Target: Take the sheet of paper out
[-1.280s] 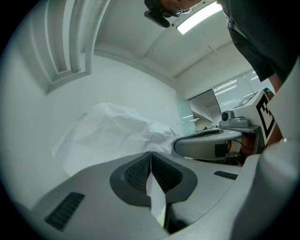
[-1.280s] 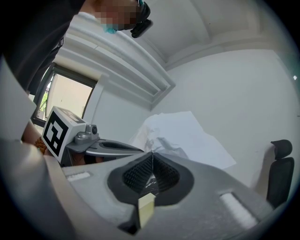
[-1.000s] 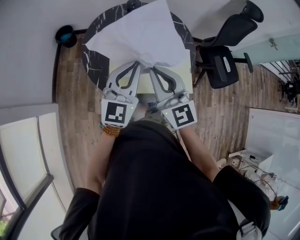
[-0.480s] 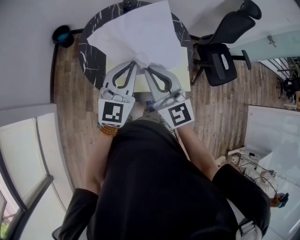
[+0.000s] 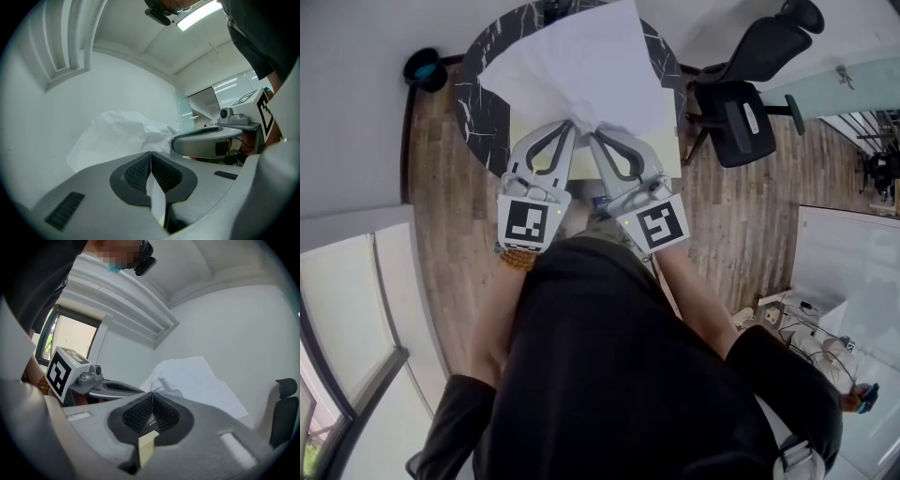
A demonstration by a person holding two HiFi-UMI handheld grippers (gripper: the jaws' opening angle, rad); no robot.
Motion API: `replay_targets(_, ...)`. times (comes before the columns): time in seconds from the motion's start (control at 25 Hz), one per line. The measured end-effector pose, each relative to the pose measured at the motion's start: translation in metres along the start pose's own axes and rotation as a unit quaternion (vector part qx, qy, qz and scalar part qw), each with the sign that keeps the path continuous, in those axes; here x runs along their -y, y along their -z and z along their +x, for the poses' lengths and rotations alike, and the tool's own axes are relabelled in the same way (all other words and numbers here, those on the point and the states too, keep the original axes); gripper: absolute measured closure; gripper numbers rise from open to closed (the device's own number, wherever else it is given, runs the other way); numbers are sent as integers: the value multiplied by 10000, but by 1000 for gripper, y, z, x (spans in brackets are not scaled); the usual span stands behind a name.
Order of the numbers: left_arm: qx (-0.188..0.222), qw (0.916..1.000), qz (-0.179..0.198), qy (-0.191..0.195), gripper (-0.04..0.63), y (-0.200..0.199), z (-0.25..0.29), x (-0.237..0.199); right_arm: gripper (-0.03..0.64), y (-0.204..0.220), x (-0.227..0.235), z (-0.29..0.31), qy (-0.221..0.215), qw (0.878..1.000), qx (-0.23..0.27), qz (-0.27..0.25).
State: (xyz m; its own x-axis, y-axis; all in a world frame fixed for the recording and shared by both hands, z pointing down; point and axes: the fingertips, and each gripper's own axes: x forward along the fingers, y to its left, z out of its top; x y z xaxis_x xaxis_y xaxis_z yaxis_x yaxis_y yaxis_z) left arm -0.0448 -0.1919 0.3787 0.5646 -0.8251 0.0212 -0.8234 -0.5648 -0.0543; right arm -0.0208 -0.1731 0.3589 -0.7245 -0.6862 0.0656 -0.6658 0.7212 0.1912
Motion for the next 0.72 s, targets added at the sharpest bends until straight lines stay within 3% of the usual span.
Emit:
replay_targets(0.2, -112, 9998, -133, -8, 584, 5, 2, 4, 618, 5, 3, -2, 22, 10000, -29, 46)
replay_targets(0.36, -43, 9995, 262, 178, 584, 7, 5, 8, 618, 6, 7, -4, 53, 9999, -29, 81)
replay_targets(0.48, -159, 9998, 23, 93, 584, 12, 5, 8, 618, 10, 9, -4, 81, 9999, -44, 123)
replay_targets(0.72, -192, 9993, 256, 182, 584, 19, 8, 7, 618, 20, 19, -5, 145, 9996, -121, 218)
